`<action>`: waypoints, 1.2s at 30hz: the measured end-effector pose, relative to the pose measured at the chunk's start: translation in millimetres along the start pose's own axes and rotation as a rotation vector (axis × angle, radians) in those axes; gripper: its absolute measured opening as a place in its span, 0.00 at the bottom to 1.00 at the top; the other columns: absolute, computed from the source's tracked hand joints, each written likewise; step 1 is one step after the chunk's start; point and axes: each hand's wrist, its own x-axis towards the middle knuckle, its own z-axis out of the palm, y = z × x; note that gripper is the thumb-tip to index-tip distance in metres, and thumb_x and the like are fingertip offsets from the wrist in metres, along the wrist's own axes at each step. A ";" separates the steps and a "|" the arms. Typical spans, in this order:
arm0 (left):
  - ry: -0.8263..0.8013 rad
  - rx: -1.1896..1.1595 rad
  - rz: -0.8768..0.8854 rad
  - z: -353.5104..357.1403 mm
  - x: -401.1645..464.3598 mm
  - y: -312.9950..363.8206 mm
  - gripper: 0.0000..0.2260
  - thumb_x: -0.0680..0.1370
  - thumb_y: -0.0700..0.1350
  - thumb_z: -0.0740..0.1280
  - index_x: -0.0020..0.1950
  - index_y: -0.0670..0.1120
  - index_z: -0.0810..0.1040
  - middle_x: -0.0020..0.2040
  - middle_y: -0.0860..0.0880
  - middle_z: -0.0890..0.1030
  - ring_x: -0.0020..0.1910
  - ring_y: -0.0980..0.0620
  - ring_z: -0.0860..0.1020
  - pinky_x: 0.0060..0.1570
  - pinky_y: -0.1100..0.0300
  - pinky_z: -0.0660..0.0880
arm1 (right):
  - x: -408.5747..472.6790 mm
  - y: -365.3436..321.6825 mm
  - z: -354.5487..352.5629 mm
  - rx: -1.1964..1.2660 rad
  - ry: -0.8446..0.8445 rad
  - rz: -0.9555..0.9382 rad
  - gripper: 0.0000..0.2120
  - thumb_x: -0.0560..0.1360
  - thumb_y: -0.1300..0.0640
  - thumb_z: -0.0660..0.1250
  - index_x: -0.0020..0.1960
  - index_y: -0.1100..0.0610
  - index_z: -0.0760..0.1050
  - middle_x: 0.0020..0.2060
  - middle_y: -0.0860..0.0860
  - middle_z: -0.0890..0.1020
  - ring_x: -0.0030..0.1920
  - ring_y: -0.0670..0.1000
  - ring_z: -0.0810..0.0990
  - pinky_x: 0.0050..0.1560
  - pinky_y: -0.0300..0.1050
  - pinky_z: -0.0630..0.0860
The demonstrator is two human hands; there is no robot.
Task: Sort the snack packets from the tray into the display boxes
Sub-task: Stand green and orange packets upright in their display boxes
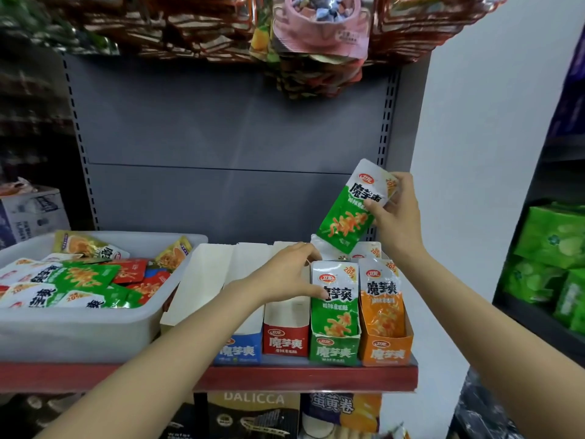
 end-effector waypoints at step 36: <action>0.039 0.021 -0.027 -9.4 -16.5 -0.2 0.30 0.72 0.57 0.70 0.70 0.49 0.67 0.66 0.52 0.71 0.63 0.55 0.70 0.61 0.58 0.69 | -3.5 -4.3 22.0 -0.752 -0.542 -0.069 0.13 0.78 0.64 0.59 0.57 0.58 0.79 0.56 0.53 0.81 0.54 0.51 0.79 0.53 0.37 0.71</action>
